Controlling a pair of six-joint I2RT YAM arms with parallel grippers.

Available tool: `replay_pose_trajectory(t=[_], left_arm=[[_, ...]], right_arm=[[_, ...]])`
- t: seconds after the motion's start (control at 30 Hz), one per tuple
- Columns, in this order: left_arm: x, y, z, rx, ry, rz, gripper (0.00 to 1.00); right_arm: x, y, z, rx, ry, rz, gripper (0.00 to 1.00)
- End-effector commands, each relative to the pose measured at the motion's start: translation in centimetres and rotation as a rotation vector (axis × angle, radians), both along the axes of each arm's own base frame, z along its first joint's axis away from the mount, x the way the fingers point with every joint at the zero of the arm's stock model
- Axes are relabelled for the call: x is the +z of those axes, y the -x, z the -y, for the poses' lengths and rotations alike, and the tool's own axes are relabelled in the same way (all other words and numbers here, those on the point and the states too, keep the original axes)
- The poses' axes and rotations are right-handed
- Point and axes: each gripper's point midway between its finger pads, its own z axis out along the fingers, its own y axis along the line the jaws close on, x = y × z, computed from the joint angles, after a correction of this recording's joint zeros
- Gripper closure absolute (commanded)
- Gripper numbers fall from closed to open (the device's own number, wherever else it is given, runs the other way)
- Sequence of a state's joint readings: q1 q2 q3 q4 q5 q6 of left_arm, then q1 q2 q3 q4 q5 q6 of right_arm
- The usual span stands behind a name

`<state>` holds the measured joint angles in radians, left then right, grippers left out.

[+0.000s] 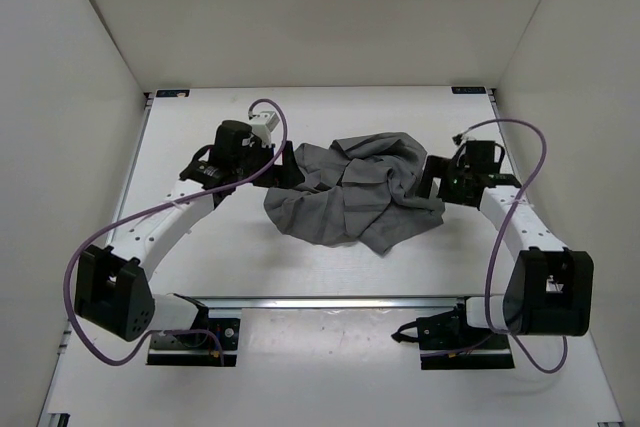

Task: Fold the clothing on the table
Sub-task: Flatten the skirt out

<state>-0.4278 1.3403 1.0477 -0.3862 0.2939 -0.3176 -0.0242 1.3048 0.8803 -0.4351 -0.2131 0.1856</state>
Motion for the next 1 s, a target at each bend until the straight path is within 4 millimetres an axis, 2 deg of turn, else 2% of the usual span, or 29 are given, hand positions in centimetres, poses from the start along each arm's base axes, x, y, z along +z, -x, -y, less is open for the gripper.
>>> replay_pose_trajectory(t=[0.0,0.1,0.13,0.17,0.33,0.47,0.7,0.77,0.83,0.87,0.97], left_arm=[[0.4,-0.2,0.3,-0.031,0.013,0.023,0.02],[0.4,-0.1,0.5,-0.040,0.022,0.021,0.02],[0.5,-0.1,0.6,-0.043,0.030,0.019,0.01],[0.3,-0.1,0.5,-0.039,0.025,0.019,0.01],[-0.2,-0.2,0.3,-0.031,0.037,0.001,0.01],[0.2,-0.7,0.4,-0.032,0.047,0.010,0.01],[0.0,-0.7,0.2,-0.026,0.043,-0.004,0.02],[0.0,-0.8,0.2,-0.025,0.046,-0.001,0.01],[-0.2,-0.8,0.1,-0.024,0.048,-0.007,0.02],[-0.2,-0.6,0.2,-0.028,0.045,-0.007,0.01],[-0.1,-0.6,0.4,-0.033,0.047,-0.008,0.01]], right_arm=[[-2.2,1.5,-0.2,0.096,0.102,-0.041,0.09],[-2.2,1.4,0.5,0.132,0.170,-0.004,0.13],[-2.1,1.3,0.8,0.160,0.201,0.006,0.17],[-2.5,1.4,1.4,0.167,0.236,-0.001,0.21],[-4.8,2.2,5.3,0.123,0.352,-0.078,0.24],[-6.1,2.0,5.2,0.158,0.350,-0.105,0.25],[-7.3,1.4,2.6,0.296,0.341,-0.095,0.26],[-7.7,1.1,2.6,0.297,0.353,-0.097,0.28],[-8.5,1.4,3.0,0.291,0.371,-0.129,0.32],[-8.1,0.7,3.2,0.286,0.382,-0.111,0.34],[-8.8,0.3,3.7,0.279,0.395,-0.121,0.48]])
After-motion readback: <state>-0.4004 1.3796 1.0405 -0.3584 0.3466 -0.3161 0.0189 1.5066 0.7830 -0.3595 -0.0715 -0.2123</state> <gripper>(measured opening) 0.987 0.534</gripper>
